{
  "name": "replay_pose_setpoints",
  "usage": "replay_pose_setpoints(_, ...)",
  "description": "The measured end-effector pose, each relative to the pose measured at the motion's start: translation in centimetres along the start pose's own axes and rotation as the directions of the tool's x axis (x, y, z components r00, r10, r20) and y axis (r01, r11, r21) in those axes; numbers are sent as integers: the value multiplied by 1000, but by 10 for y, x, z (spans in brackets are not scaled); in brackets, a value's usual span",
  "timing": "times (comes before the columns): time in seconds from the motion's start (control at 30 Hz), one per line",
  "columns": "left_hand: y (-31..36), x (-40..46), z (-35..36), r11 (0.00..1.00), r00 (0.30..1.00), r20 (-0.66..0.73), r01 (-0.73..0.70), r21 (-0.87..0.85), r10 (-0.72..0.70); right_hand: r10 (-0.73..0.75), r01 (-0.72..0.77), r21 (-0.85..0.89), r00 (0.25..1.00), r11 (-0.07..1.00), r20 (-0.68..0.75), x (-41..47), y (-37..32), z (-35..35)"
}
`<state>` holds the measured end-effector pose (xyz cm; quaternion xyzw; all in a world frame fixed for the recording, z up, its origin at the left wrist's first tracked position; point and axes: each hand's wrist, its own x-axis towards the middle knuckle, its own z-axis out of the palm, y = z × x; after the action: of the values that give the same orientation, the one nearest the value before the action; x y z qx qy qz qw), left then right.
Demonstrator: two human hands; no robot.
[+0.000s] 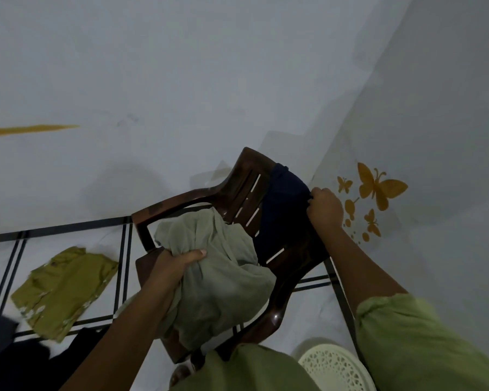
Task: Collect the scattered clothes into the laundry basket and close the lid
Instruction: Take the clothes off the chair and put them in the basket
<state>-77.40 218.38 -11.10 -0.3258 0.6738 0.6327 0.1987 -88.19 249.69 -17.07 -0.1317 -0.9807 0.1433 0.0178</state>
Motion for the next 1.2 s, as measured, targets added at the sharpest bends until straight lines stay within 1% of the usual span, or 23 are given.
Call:
replay_pose_setpoints(0.07, -2, -1, 1, 1000, 1000, -1, -8, -10, 8, 74, -66, 141, 996, 988, -51, 1, -13, -23)
replay_pose_setpoints(0.1, -2, -3, 2, 1000, 1000, -6, -17, -15, 17, 75, -60, 198, 995, 978, -67, -1, -23, -37)
replay_pose_setpoints(0.17, 0, -6, 2, 999, 999, -14, -35, -33, 35, 25, 17, 366, 993, 930, -111, -14, -51, -67)
replay_pose_setpoints(0.2, -1, -4, 1, 998, 999, -7, -45, -46, 45, -7, 70, 476, 991, 876, -133, -23, -66, -82)
replay_pose_setpoints(0.27, 2, -5, -2, 995, 997, -21, -71, -68, 70, -122, 195, 687, 981, 700, -153, -47, -105, -112)
replay_pose_setpoints(0.3, 5, -9, -4, 993, 996, -29, -91, -78, 89, -213, 241, 767, 967, 594, -138, -60, -125, -123)
replay_pose_setpoints(0.33, 8, -10, -7, 989, 994, -33, -107, -101, 104, -315, 253, 829, 944, 499, -98, -71, -145, -128)
replay_pose_setpoints(0.37, 11, -14, -10, 984, 992, -28, -129, -126, 126, -411, 228, 873, 911, 432, -34, -81, -163, -127)
replay_pose_setpoints(0.4, 13, -16, -14, 978, 988, -19, -155, -143, 153, -484, 171, 900, 874, 400, 48, -89, -179, -119)
replay_pose_setpoints(0.47, 17, -22, -25, 962, 970, -20, -242, -128, 242, -553, 9, 925, 804, 380, 219, -107, -206, -95)
replay_pose_setpoints(0.57, 13, -31, -48, 934, 941, 23, -333, -127, 338, -575, -149, 925, 746, 348, 337, -124, -226, -64)
replay_pose_setpoints(0.63, 7, -39, -60, 934, 939, 71, -325, -151, 338, -584, -294, 918, 709, 266, 396, -130, -231, -56)
replay_pose_setpoints(0.7, -2, -44, -67, 922, 934, -8, -354, -155, 358, -558, -505, 851, 668, 146, 492, -137, -237, -51)
replay_pose_setpoints(0.73, -6, -45, -70, 917, 932, -77, -361, -169, 353, -544, -581, 805, 640, 119, 543, -142, -241, -47)
replay_pose_setpoints(0.8, -8, -49, -68, 921, 929, -166, -355, -158, 330, -528, -658, 736, 574, 158, 626, -146, -242, -38)
replay_pose_setpoints(0.83, -11, -52, -71, 925, 924, -218, -350, -145, 315, -538, -693, 697, 523, 182, 661, -152, -246, -33)
replay_pose_setpoints(0.87, -14, -52, -70, 930, 921, -247, -341, -137, 301, -539, -720, 673, 504, 169, 675, -154, -244, -27)
replay_pose_setpoints(0.93, -25, -50, -76, 947, 907, -326, -310, -86, 267, -528, -741, 660, 515, 121, 675, -159, -245, -15)
replay_pose_setpoints(1.0, -37, -46, -84, 964, 891, -388, -265, -25, 235, -505, -740, 658, 519, 139, 690, -164, -247, -4)
replay_pose_setpoints(1.07, -47, -44, -87, 973, 883, -416, -231, 24, 220, -490, -732, 645, 490, 218, 721, -165, -248, 2)
replay_pose_setpoints(1.13, -51, -45, -90, 976, 883, -420, -211, 49, 212, -462, -707, 629, 463, 323, 757, -162, -245, 3)
replay_pose_setpoints(1.17, -51, -47, -92, 978, 891, -408, -206, 32, 201, -435, -688, 631, 475, 358, 765, -160, -244, 0)
replay_pose_setpoints(1.2, -53, -48, -96, 975, 896, -394, -220, 9, 206, -393, -685, 637, 509, 353, 766, -155, -241, 2)
